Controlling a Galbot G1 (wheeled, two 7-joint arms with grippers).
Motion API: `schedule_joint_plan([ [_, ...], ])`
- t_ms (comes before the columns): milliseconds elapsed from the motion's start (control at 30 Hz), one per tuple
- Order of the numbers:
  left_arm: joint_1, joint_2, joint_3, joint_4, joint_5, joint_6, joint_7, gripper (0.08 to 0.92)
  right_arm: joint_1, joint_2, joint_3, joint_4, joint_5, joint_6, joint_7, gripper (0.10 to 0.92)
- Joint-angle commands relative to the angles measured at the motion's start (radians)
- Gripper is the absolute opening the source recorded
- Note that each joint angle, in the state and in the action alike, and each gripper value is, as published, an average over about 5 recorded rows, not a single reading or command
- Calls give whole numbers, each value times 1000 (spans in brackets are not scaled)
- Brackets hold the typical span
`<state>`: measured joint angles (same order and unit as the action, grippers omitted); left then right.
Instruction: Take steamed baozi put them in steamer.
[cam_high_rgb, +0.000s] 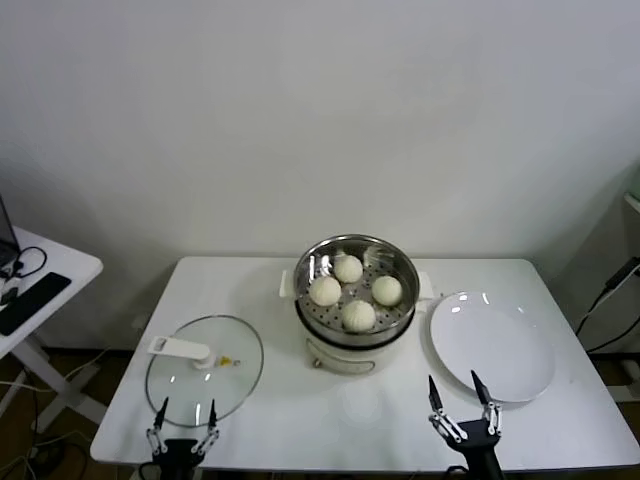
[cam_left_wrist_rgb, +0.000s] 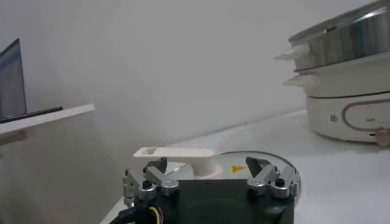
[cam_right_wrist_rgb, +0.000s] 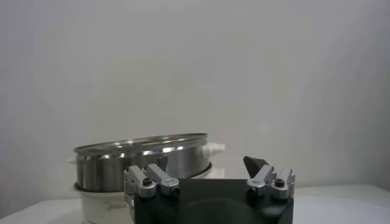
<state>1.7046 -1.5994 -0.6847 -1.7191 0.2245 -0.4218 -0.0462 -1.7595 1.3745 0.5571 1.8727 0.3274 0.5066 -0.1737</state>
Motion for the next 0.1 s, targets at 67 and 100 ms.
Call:
schedule_joint_plan([
  [67,-1,-3,-1,-3,-1,2,-5,823,-19,22,9,-5,-8,20,-2,823],
  [100,-1,-3,-1,-4,-1,2,-6,823,-19,21,8,-5,-8,19,-2,823],
])
